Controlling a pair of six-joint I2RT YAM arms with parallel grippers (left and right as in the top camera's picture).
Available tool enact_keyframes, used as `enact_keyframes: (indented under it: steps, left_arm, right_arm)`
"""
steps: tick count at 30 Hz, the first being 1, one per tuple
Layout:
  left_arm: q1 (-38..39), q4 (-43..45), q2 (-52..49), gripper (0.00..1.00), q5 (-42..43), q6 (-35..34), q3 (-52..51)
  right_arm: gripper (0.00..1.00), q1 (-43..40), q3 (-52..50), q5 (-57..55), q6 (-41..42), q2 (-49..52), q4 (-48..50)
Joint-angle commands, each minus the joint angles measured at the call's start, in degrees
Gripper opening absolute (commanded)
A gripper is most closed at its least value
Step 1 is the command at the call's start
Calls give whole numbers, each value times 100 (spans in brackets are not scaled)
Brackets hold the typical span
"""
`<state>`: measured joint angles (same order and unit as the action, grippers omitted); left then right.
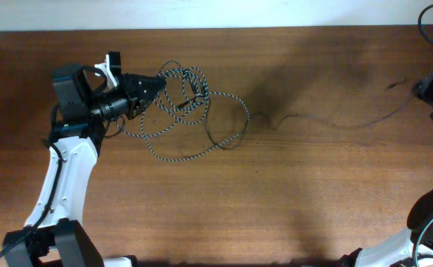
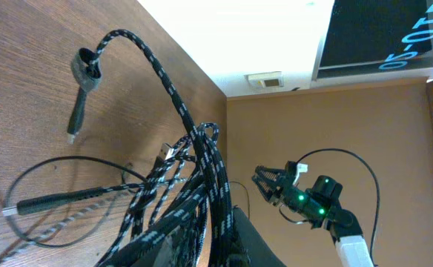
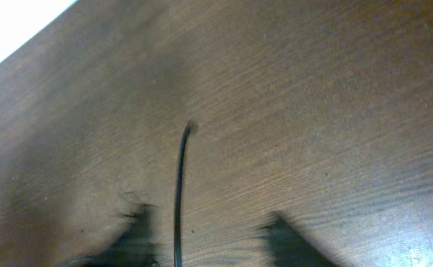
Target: Untangle cables
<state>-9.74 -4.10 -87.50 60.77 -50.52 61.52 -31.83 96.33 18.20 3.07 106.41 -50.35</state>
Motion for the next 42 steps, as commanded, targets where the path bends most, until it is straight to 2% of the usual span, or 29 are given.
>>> enact_keyframes:
  steps: [1, 2, 3, 6, 7, 8, 10, 12, 15, 16, 18, 22, 23, 25, 26, 29, 30, 32, 33, 34, 35, 36, 37, 38, 39, 40, 42]
  left_arm:
    - [-11, 15, 50, 16, 2, -131, 46]
    - [-11, 66, 50, 16, 2, -138, 46]
    - [-7, 94, 50, 15, 4, -122, 46]
    - [66, 820, 50, 13, 643, -24, 46]
    - [136, 1032, 50, 14, 933, -162, 46]
    - [190, 1056, 50, 15, 1165, -280, 46]
    - [214, 1060, 50, 15, 1779, -275, 46]
    - [214, 1108, 50, 14, 2262, -273, 46]
    - [214, 1491, 50, 10, 2284, -251, 46]
    - [214, 1827, 50, 10, 2282, -251, 46]
    - [214, 2013, 50, 13, 2280, -251, 46]
    - [214, 2011, 50, 15, 2282, 13, 46]
    - [214, 2011, 50, 16, 2282, 144, 46]
    - [214, 2011, 50, 16, 2269, 546, 46]
    - [214, 2009, 50, 10, 2251, 885, 46]
    - [214, 2009, 50, 9, 2190, 1036, 46]
    - [214, 2006, 50, 14, 2074, 1036, 46]
    - [223, 1897, 50, 99, 1611, 1270, 44]
    - [330, 1408, 50, 99, 1305, 1735, 46]
    - [605, 269, 50, 99, 446, 2422, 44]
    - [866, -673, 50, 99, -643, 2822, 44]
    - [1335, -1893, 46, 100, -3021, 2872, 44]
    - [1696, -2312, 46, 99, -4168, 2876, 44]
    - [2059, -2430, 39, 64, -4968, 2883, 44]
    - [2249, -2483, 24, 15, -5525, 2922, 44]
    - [2415, -2540, -28, 0, -5993, 2920, 42]
    - [2496, -2741, -221, 0, -6059, 2916, 37]
  right_arm:
    - [99, 55, 33, 2699, -754, 4, 2]
    - [99, 221, 33, 4092, -1679, 4, -52]
    - [99, 391, 33, 4636, -2210, 4, -151]
    - [99, 1419, 31, 4811, -3469, 7, -262]
    - [99, 1910, 33, 4566, -3611, 9, -127]
    - [100, 2455, 31, 4135, -3609, 15, 98]
    - [89, 3180, 31, 3504, -3606, 63, 457]
    - [88, 3650, 31, 3338, -3606, 103, 538]
    - [88, 3777, 33, 3386, -3495, 105, 291]
    - [83, 3777, 33, 3386, -3370, 105, 105]
    - [81, 3777, 33, 3475, -3370, 105, -125]
    - [80, 3777, 33, 4621, -3368, 96, -175]
    - [71, 3770, 33, 4878, -3294, 72, -175]
    - [44, 3773, 39, 5464, -2288, -50, -131]
    - [44, 3877, 37, 5635, -1449, -74, -142]
    - [55, 4367, 37, 5460, -1349, -74, -251]
    - [54, 4579, 37, 4382, -1222, -74, -264]
    - [55, 4725, 37, 2865, -603, -74, -354]
    - [55, 4712, 37, 2358, -87, -74, -398]
    - [61, 4715, 37, 2033, 330, -74, -393]
    - [65, 4721, 37, 1836, 706, -72, -393]
    - [51, 4739, 33, 1812, 1169, -46, -396]
    - [34, 4804, 31, 1648, 1248, 24, -396]
    - [21, 4968, 31, 1147, 1526, 219, -396]
    - [18, 5038, 31, 979, 1781, 343, -402]
    - [18, 5088, 31, 809, 2098, 485, -413]
    - [27, 5095, 31, 811, 2555, 758, -433]
